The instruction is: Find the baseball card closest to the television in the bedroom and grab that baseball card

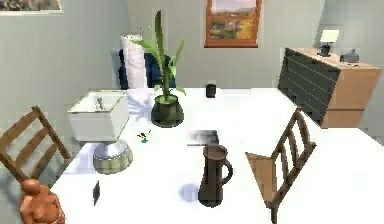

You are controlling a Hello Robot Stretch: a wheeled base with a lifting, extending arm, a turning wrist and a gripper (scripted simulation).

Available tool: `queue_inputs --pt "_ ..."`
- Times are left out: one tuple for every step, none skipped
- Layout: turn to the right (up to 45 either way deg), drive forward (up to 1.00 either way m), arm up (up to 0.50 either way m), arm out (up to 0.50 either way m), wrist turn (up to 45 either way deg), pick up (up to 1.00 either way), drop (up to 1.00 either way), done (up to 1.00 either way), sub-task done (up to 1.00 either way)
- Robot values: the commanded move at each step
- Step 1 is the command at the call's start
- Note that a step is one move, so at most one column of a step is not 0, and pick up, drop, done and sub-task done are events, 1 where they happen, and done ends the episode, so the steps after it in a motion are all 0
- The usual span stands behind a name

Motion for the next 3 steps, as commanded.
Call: queue_inputs --pt "45.0 0.00 0.00 0.00 0.0 0.00 0.00 0.00 0.00" --pt "42.0 0.00 0.00 0.00 0.0 0.00 0.00 0.00 0.00" --pt "0.0 0.30 0.00 0.00 0.0 0.00 0.00 0.00 0.00"
